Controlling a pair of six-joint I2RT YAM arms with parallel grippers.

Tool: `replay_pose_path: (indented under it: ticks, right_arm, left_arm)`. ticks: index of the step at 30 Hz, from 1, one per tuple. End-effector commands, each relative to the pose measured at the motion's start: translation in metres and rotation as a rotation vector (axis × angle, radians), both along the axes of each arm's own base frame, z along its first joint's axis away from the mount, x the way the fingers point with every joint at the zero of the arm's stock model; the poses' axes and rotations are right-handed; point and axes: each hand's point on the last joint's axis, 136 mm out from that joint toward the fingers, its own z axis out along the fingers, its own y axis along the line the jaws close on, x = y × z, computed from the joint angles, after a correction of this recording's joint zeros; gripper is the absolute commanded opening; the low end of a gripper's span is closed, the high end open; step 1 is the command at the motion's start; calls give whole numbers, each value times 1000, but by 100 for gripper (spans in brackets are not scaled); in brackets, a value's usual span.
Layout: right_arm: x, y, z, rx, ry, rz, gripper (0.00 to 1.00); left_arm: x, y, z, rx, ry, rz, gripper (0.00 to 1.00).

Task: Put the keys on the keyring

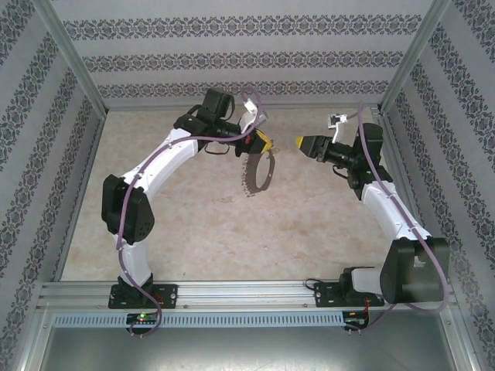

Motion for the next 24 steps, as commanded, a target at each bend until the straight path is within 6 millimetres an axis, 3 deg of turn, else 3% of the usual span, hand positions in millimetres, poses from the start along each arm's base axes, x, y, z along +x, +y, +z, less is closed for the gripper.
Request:
replay_pose_path:
  ticks: [1,6,13,24]
  right_arm:
    - [-23,26,29,-7,-182,175,45]
    - [-35,49,35,-7,-231,274,45]
    - [-39,66,42,-7,-263,330,47]
    - [-42,82,53,5,-289,378,43]
  left_arm:
    - [-17,9,54,-100,-100,-75,0]
    - [-27,16,72,-135,-122,-105,0]
    - [-39,20,91,-165,-144,-137,0]
    - [-44,21,93,-171,-141,-147,0]
